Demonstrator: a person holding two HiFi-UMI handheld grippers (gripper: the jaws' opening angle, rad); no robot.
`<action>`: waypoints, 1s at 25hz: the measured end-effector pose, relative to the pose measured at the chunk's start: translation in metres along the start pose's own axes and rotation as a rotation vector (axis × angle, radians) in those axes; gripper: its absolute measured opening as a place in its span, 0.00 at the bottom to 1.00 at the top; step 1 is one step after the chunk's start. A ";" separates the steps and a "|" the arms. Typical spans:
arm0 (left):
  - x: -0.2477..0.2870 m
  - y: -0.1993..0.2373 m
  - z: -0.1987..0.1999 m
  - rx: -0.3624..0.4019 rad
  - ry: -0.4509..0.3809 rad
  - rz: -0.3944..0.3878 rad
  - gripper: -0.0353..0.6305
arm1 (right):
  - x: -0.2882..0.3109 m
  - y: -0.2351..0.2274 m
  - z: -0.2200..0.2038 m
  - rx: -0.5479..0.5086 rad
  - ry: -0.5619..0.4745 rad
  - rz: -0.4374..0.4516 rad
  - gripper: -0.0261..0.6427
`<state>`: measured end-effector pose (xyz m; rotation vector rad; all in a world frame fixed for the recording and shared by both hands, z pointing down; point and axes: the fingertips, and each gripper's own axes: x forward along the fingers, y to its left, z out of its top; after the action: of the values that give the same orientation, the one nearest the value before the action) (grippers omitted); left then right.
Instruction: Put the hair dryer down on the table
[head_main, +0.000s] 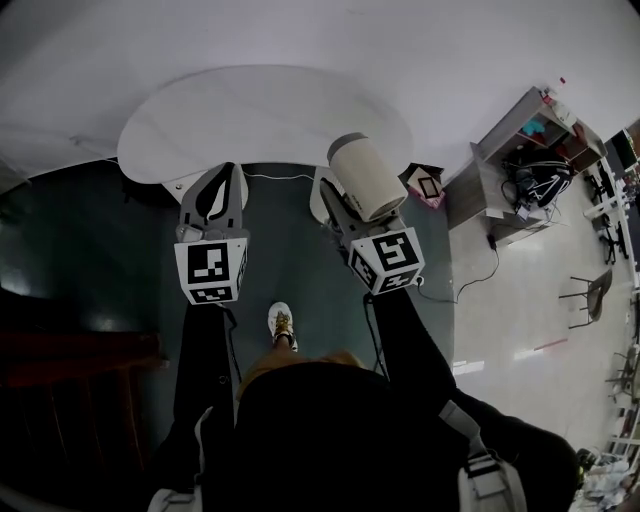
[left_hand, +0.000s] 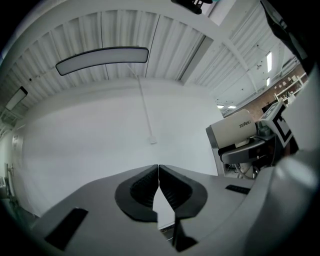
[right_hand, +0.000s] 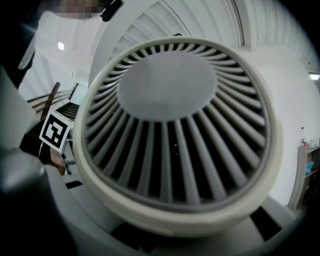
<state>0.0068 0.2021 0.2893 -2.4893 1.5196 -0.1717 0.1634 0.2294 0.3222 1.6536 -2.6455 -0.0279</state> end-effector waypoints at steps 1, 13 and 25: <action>0.006 0.006 -0.005 -0.004 0.005 0.002 0.08 | 0.008 -0.001 -0.001 0.000 0.004 0.004 0.33; 0.091 0.074 -0.034 0.006 0.037 -0.014 0.08 | 0.116 -0.017 -0.007 -0.001 0.017 0.003 0.33; 0.134 0.131 -0.050 0.017 0.057 0.024 0.08 | 0.184 -0.030 -0.018 0.022 0.010 0.007 0.33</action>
<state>-0.0556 0.0193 0.3031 -2.4728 1.5625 -0.2528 0.1106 0.0508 0.3414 1.6464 -2.6536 0.0098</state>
